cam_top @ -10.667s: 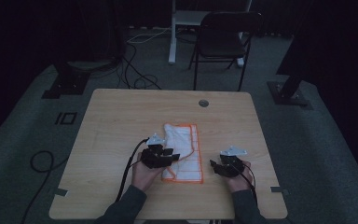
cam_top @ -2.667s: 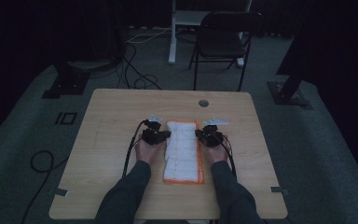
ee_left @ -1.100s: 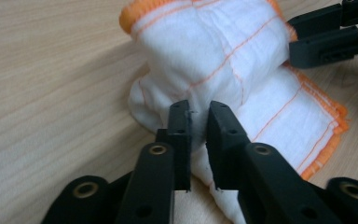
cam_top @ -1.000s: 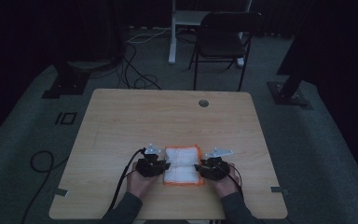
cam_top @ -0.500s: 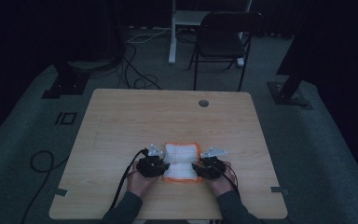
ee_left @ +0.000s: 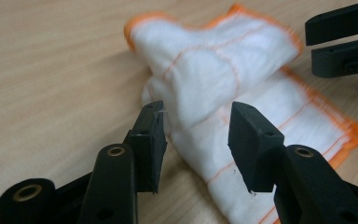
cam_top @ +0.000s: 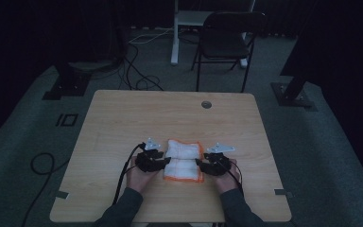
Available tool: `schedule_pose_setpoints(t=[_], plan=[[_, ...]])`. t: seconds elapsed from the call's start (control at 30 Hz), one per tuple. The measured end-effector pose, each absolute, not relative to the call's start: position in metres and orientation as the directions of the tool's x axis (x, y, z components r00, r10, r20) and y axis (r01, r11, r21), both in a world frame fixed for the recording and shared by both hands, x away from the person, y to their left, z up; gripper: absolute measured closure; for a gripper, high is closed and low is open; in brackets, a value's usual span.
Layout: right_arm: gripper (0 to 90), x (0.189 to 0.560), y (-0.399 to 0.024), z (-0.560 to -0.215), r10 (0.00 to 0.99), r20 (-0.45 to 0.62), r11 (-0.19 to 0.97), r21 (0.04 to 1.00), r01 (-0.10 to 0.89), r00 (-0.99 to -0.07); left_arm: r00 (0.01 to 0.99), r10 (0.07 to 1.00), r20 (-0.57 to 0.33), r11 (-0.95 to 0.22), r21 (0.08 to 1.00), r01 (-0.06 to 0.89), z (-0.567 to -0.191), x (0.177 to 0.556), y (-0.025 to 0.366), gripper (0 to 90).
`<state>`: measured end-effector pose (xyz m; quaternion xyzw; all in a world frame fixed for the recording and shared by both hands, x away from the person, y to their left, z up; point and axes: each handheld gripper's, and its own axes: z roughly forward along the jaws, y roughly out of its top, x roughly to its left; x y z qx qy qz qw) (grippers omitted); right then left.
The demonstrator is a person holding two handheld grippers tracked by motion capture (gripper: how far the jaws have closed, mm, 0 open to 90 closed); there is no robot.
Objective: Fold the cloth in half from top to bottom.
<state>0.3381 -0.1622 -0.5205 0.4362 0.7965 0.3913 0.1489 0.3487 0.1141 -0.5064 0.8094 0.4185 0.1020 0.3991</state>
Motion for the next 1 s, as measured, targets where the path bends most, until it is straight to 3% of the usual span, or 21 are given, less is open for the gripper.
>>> schedule_pose_setpoints(t=[0.37, 0.73, 1.0], plan=[[56.1, 0.372, -0.163, -0.504, 0.853, 0.123, 0.231, 0.783, 0.577, -0.508, 0.576, 0.793, -0.201, -0.255, 0.748, 0.612, -0.494, 0.383, 0.110, 55.6], [59.0, 0.404, -0.151, -0.522, 0.882, 0.144, 0.208, 0.735, 0.645, -0.449, 0.514, 0.821, -0.248, -0.210, 0.706, 0.676, -0.505, 0.416, 0.097, 55.5], [60.9, 0.408, -0.154, -0.531, 0.879, 0.217, 0.163, 0.701, 0.695, -0.424, 0.514, 0.813, -0.274, -0.222, 0.670, 0.708, -0.516, 0.418, 0.093, 56.4]])
